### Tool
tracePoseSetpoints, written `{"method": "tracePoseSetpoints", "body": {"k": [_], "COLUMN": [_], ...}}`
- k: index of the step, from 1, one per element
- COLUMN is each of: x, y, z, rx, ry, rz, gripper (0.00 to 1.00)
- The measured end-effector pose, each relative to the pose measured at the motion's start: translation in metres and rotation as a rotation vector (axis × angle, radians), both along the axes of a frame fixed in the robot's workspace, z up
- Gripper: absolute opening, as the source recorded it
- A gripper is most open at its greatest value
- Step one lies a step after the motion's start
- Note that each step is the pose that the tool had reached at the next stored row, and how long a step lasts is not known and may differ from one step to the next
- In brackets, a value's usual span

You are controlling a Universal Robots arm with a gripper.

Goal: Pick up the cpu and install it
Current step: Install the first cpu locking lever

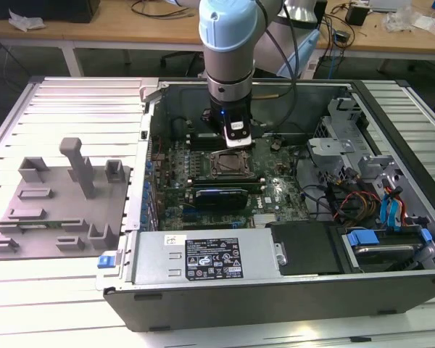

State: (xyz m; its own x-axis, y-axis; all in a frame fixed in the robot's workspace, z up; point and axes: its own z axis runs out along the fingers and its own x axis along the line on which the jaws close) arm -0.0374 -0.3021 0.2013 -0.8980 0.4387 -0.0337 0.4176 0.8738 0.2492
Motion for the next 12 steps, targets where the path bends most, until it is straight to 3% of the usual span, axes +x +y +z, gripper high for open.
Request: {"method": "tracePoseSetpoints", "body": {"k": [3,5,9,12], "x": [0.0000,0.0000,0.0000,0.0000], "y": [0.0001,0.0001,0.0004,0.0004], "z": [0.0009,0.0055,0.0222,0.0283], "rx": [-0.0003,-0.0001,-0.0001,-0.0003], "ry": [0.0002,0.0001,0.0001,0.0002], "rz": [0.000,0.000,0.000,0.000], "gripper": [0.11,0.11,0.11,0.11]}}
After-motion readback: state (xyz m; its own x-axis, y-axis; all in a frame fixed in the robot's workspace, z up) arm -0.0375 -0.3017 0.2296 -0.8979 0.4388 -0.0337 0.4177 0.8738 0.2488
